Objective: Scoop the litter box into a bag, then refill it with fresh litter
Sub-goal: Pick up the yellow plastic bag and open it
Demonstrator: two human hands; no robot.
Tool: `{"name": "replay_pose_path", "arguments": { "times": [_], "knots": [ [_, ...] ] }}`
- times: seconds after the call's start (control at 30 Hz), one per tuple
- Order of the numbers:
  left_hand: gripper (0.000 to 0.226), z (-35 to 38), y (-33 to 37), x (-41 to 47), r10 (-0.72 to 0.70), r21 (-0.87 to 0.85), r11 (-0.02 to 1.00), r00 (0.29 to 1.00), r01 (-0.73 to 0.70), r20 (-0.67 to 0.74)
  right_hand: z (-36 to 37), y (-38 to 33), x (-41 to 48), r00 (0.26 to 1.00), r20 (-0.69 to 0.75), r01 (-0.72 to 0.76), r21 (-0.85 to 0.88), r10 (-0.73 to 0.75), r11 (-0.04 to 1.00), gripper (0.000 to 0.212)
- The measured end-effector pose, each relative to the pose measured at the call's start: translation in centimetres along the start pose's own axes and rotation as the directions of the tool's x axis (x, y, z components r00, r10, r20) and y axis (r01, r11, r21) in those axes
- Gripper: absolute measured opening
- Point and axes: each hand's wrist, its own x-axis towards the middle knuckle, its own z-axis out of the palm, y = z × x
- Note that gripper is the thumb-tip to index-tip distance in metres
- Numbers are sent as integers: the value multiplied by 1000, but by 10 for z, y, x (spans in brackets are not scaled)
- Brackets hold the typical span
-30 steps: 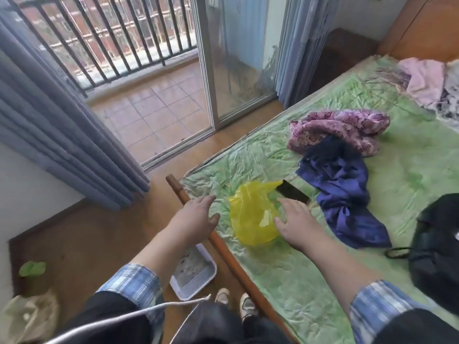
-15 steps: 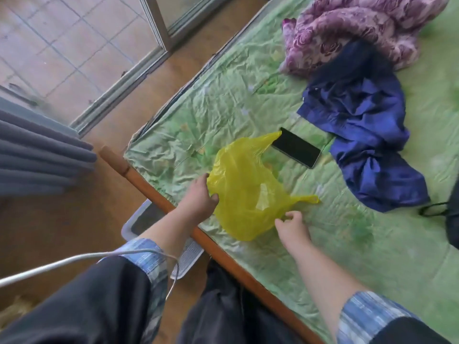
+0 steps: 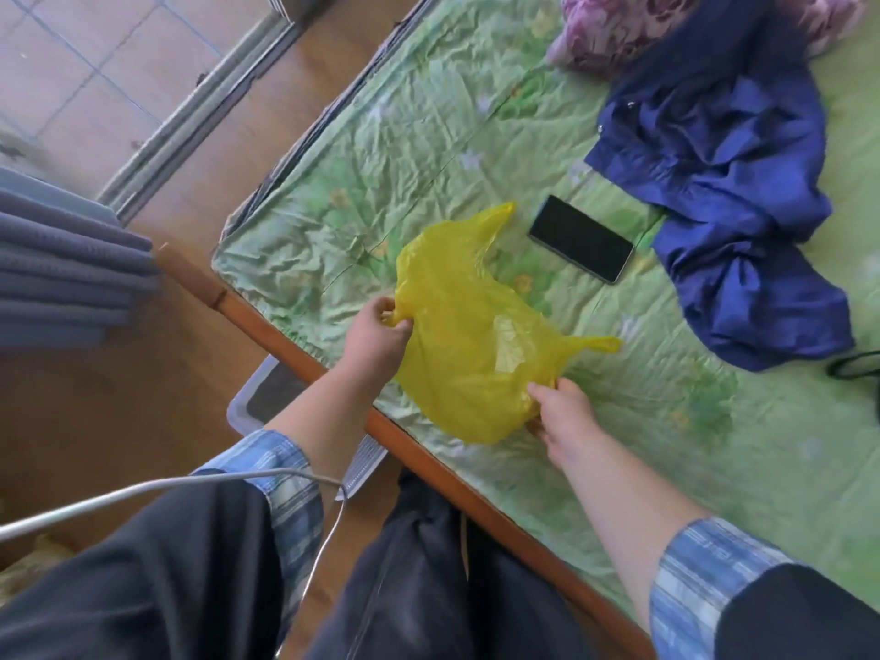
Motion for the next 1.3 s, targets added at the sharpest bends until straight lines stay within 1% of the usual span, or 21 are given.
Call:
{"name": "replay_pose_path", "arguments": {
  "times": [0.07, 0.13, 0.27, 0.33, 0.43, 0.57, 0.67, 0.73, 0.83, 0.87, 0.97, 1.07, 1.17, 1.2, 1.27, 1.3],
  "knots": [
    [18, -16, -1, -20, -11, -80, 997, 1000, 10, -6, -4, -9, -24, 998, 22, 64, 7, -64, 998, 10],
    [11, -34, -1, -44, -18, -154, 988, 1000, 18, 1, -11, -19, -50, 990, 39, 137, 1, -137, 991, 12],
    [10, -78, 4, -106, 15, -225, 974, 1000, -18, -14, -30, -42, -112, 950, 98, 301, -30, -297, 953, 18],
    [13, -99, 5, -140, 24, -257, 966, 999, -31, -33, -39, -52, -142, 919, 131, 382, -65, -371, 922, 16],
    [17, -126, -1, -193, 62, -262, 961, 991, -91, -116, -49, -62, -186, 866, 217, 473, -69, -450, 878, 13],
    [19, -151, -23, -272, 98, -303, 940, 973, -159, -207, -54, -59, -239, 773, 358, 578, -54, -525, 814, 16],
    [34, -164, -55, -331, 57, -368, 915, 955, -167, -292, -53, -47, -275, 706, 455, 623, -36, -543, 781, 19],
    [39, -171, -83, -364, 20, -391, 906, 940, -161, -340, -49, -36, -299, 641, 531, 664, -23, -554, 747, 21],
    [28, -183, -121, -406, -18, -390, 908, 913, -155, -406, -37, -17, -336, 532, 653, 718, -9, -540, 696, 23],
    [26, -187, -133, -418, -37, -407, 900, 905, -155, -424, -33, -10, -348, 484, 694, 742, -4, -532, 670, 25],
    [28, -196, -171, -451, -100, -488, 860, 889, -149, -448, -16, 9, -383, 342, 803, 830, -15, -488, 557, 37],
    [41, -202, -213, -476, -158, -523, 842, 870, -129, -468, 2, 35, -417, 225, 860, 895, 2, -457, 445, 29],
    [51, -213, -258, -502, -252, -521, 853, 855, -26, -454, 22, 69, -444, 136, 885, 959, -4, -446, 285, 21],
    [56, -218, -275, -512, -288, -507, 862, 841, 19, -458, 30, 83, -449, 119, 896, 966, -4, -428, 260, 19],
    [69, -231, -313, -532, -338, -479, 874, 807, 78, -484, 44, 114, -465, 115, 910, 972, -20, -398, 235, 8],
    [74, -239, -331, -543, -348, -463, 881, 793, 95, -500, 51, 132, -476, 118, 916, 976, -36, -383, 213, 15]
  ]
}}
